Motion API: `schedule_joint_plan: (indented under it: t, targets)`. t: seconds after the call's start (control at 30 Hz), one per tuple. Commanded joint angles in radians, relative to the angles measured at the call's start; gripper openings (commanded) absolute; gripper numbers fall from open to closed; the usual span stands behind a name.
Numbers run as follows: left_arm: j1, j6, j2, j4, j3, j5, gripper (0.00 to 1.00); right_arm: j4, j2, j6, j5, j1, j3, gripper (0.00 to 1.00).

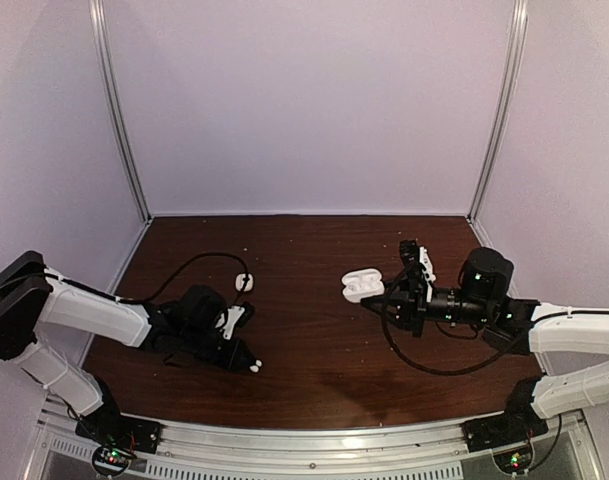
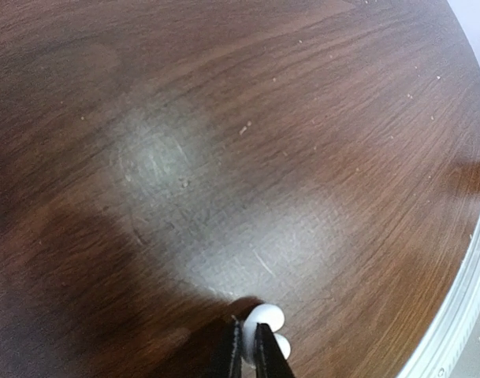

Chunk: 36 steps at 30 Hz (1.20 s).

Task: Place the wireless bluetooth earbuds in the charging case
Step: Pick up the right earbud from the center of the board, then insert the right earbud into the right side groove of the charging case.

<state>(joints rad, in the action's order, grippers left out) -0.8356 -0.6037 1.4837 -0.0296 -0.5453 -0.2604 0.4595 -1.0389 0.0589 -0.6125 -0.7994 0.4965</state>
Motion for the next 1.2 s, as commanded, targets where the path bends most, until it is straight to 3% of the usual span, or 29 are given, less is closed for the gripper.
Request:
schedule_joint_plan:
  t: [0.0, 0.23, 0.5, 0.77, 1.17]
  targets:
    - [-0.013, 0.015, 0.015, 0.003, -0.017, -0.022, 0.07, 0.005, 0.008, -0.002, -0.012, 0.008, 0.001, 0.0]
    - [-0.013, 0.076, -0.055, -0.001, -0.041, -0.035, 0.0, 0.005, 0.01, -0.005, -0.01, 0.008, 0.0, 0.0]
    - [-0.014, 0.287, -0.192, 0.081, -0.187, 0.053, 0.0, 0.012, -0.007, 0.0, -0.007, 0.008, 0.003, 0.0]
    - [-0.027, 0.529, -0.283, 0.109, -0.354, 0.022, 0.0, 0.034, -0.091, 0.024, -0.08, 0.008, 0.018, 0.0]
    - [-0.152, 0.708, -0.218, 0.136, -0.512, 0.008, 0.0, 0.094, -0.231, 0.074, -0.202, 0.008, 0.061, 0.0]
